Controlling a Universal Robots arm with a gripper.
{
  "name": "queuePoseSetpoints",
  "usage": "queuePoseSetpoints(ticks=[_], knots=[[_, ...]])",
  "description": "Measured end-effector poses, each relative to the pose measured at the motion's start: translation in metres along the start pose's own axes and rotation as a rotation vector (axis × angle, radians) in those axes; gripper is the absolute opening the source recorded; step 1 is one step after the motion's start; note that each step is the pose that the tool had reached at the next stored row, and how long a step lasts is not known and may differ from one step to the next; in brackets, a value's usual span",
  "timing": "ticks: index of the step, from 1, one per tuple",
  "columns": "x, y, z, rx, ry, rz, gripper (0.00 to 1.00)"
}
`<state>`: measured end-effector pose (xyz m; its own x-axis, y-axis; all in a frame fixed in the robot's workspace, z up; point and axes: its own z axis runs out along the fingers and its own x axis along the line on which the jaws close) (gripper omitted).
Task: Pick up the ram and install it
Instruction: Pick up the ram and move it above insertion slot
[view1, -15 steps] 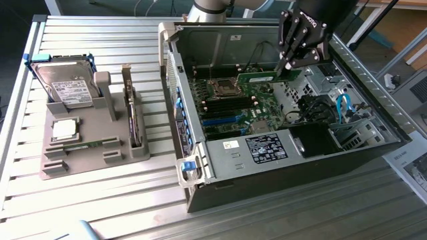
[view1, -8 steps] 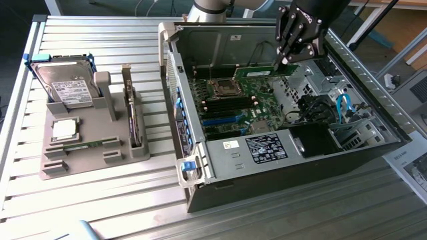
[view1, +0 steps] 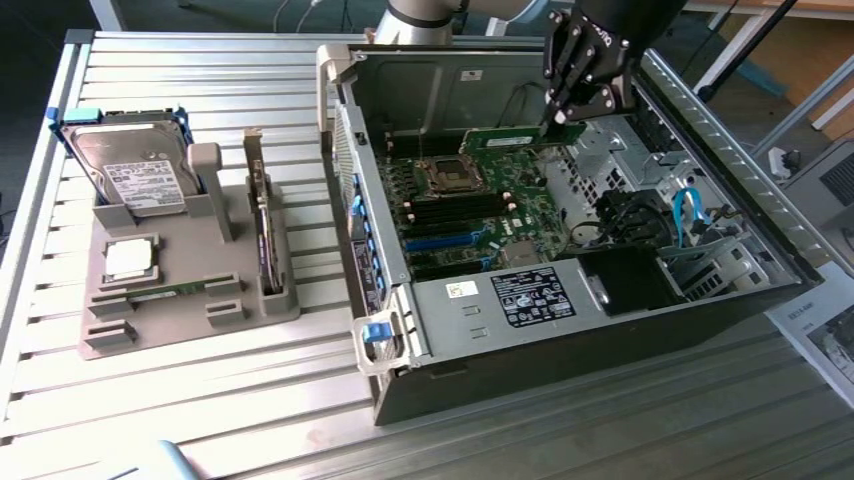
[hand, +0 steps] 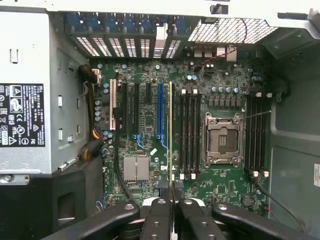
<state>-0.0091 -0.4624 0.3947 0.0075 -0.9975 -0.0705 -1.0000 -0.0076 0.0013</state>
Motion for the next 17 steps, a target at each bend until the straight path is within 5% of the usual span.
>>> queuePoseSetpoints(ticks=[17], knots=[[-0.017, -0.0026, 0.0204, 0.0003, -0.0342, 0.000, 0.12]])
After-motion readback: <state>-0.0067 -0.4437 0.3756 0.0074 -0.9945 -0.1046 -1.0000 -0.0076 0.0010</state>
